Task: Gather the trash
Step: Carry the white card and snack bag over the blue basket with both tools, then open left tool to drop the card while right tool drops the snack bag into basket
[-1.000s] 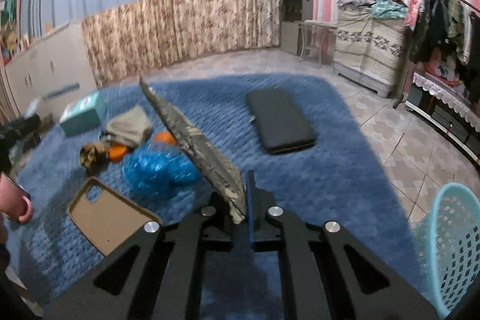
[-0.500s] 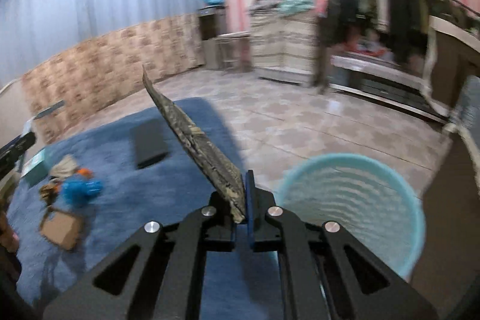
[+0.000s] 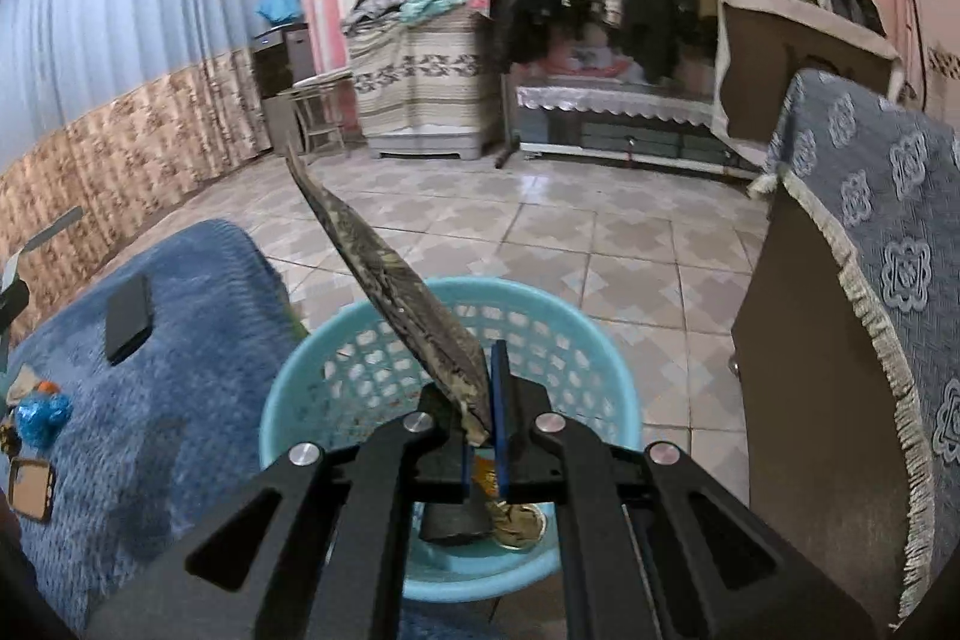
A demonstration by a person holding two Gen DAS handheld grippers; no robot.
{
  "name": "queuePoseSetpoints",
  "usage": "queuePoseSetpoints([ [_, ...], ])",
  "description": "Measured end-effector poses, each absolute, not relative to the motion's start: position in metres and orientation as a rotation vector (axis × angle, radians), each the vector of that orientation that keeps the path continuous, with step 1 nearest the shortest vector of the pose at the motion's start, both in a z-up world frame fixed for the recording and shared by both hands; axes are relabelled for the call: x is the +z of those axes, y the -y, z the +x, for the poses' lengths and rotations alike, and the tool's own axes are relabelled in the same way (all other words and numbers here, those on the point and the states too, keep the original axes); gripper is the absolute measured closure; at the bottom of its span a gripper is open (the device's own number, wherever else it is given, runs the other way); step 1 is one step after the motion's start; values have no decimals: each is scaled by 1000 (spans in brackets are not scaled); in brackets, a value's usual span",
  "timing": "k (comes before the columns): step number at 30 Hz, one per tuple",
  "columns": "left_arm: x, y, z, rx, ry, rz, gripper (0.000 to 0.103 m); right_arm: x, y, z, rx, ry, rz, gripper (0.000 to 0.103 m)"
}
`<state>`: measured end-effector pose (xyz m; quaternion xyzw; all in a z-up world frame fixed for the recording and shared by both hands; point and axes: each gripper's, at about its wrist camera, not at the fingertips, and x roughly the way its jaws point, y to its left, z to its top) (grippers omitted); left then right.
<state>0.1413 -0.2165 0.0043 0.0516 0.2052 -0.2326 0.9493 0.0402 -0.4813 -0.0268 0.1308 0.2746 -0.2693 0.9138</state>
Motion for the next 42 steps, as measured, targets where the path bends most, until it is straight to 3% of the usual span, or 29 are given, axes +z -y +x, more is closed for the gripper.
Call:
queuePoseSetpoints([
  [30,-63,429,105,-768,-446,288,49,-68,551,32,-597,-612,445,98],
  [32,-63,430,110,-766,-451,288,43,-69,551,33,-588,-615,446,98],
  [34,-60,427,115,-753,-446,271,29,-70,551,36,-580,-622,443,98],
  [42,-46,394,137,-626,-424,209,12,-76,545,50,-563,-666,423,98],
])
